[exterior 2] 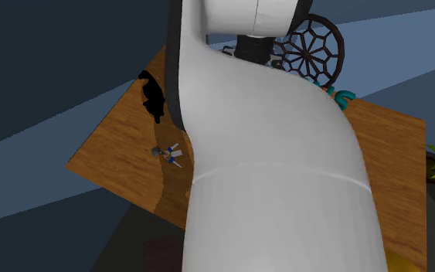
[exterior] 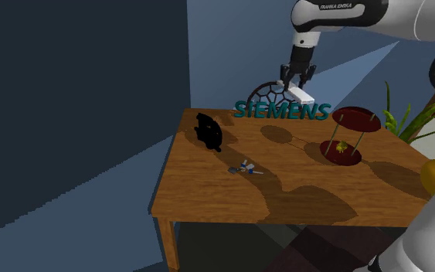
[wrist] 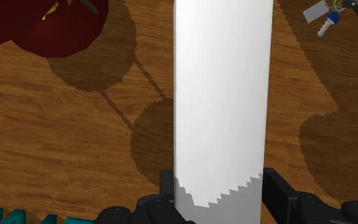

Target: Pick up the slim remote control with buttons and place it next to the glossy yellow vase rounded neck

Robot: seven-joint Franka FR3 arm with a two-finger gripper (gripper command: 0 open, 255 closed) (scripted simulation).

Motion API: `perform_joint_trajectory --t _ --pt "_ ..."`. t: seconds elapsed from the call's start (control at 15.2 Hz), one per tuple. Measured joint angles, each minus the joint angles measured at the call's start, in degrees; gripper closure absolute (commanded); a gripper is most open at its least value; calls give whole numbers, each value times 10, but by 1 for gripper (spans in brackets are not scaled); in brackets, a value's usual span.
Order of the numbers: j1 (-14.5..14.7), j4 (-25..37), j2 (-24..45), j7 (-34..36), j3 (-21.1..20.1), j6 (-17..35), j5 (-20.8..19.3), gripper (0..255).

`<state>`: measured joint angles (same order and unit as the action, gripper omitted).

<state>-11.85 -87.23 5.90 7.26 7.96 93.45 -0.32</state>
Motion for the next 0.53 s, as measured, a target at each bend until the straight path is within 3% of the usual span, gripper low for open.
perform_joint_trajectory --t 0.53 --pt "-18 -209 -179 -31 17 33 -28 255"
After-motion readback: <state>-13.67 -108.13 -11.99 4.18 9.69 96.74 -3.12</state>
